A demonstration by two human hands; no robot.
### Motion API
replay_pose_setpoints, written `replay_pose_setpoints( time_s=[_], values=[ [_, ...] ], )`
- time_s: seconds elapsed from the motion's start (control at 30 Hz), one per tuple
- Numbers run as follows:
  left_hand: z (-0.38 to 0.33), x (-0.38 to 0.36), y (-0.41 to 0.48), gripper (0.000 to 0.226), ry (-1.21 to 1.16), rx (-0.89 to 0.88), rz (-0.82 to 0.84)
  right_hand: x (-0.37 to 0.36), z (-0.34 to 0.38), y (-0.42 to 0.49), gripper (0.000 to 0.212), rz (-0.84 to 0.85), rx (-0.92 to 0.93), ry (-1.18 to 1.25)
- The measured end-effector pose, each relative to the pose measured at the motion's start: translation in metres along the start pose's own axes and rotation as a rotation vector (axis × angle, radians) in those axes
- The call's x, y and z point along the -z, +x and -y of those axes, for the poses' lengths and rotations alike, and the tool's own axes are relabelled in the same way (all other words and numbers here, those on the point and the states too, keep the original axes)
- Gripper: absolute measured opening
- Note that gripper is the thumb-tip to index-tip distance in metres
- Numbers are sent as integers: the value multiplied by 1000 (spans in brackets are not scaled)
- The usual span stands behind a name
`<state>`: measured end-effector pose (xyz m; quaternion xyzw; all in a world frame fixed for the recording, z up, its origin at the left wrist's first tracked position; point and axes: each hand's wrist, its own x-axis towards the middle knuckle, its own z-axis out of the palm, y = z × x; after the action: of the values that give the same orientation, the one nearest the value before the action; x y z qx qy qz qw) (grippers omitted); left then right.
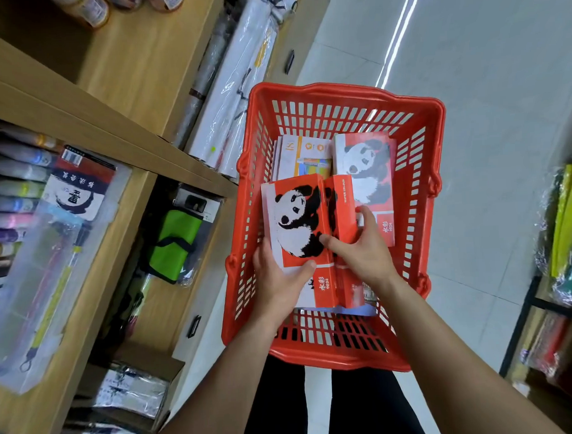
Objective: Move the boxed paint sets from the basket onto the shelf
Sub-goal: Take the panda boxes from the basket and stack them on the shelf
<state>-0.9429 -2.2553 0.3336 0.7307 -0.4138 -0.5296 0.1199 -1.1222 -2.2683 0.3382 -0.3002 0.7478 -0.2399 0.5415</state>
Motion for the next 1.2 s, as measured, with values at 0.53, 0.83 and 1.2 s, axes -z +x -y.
replay_pose_setpoints(
  time_s=[0.53,0.83,1.2],
  values=[
    [-9,3,1,76,-135,192,-67,11,-13,-18,30,-93,99,27],
    [-18,4,-8,80,-56,71,-76,14,-13,-24,20,-132,90,53],
    [-45,68,-39,95,-182,69,-9,37,20,34,45,-350,103,75]
  ],
)
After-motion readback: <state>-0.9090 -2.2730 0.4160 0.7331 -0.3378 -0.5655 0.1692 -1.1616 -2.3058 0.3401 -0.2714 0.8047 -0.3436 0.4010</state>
